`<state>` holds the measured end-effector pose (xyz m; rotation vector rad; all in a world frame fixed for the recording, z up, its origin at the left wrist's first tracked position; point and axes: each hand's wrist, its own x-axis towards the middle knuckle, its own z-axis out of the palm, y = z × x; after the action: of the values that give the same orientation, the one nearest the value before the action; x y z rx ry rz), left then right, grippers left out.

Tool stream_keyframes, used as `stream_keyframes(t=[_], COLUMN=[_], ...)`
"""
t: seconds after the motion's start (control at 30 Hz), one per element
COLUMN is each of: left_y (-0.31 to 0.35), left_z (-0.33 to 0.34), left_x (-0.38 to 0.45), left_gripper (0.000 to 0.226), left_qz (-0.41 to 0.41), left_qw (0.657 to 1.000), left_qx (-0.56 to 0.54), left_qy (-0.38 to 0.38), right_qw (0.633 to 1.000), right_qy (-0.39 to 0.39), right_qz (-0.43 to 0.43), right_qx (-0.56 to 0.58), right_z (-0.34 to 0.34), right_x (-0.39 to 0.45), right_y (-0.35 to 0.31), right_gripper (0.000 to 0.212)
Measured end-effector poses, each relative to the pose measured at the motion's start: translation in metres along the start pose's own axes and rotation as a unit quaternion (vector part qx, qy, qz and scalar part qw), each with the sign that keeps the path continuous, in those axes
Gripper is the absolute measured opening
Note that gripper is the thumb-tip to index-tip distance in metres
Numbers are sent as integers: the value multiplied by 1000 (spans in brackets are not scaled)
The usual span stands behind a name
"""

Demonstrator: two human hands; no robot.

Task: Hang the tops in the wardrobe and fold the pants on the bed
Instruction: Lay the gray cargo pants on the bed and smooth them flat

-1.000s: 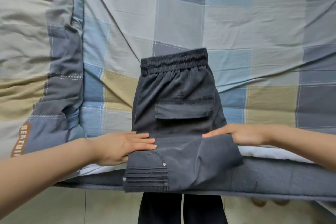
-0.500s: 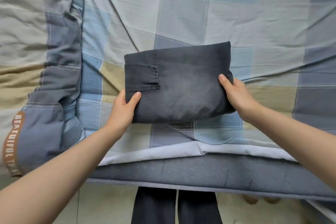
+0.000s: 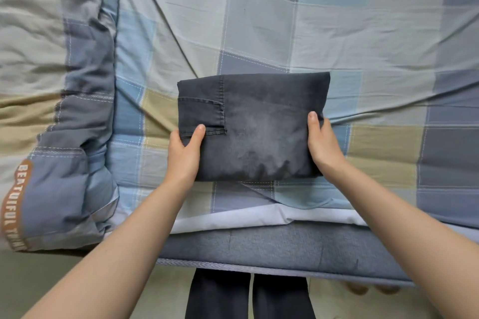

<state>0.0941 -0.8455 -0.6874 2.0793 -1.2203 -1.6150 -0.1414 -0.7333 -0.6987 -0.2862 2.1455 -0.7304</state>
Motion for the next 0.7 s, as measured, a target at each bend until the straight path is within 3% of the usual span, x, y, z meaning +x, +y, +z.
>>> stream_keyframes(t=[0.23, 0.33, 0.4, 0.57, 0.7], left_y=[0, -5, -10, 5, 53], left_z=[-2, 1, 1, -12, -34], left_x=[-14, -36, -59, -135, -213], left_gripper=[41, 27, 30, 22, 17], left_qz=[-50, -95, -100, -56, 27], left_qw=[997, 993, 989, 986, 988], left_qx=[3, -53, -96, -143, -140], left_qy=[55, 53, 57, 69, 58], right_qw=[996, 995, 995, 995, 992], right_qy=[-9, -3, -2, -3, -11], right_qz=[32, 27, 20, 28, 35], right_qx=[84, 94, 93, 98, 117], right_z=[-14, -24, -35, -90, -153], right_x=[-13, -26, -39, -96, -161], right_y=[2, 4, 7, -4, -25], right_gripper=[38, 39, 40, 41, 41])
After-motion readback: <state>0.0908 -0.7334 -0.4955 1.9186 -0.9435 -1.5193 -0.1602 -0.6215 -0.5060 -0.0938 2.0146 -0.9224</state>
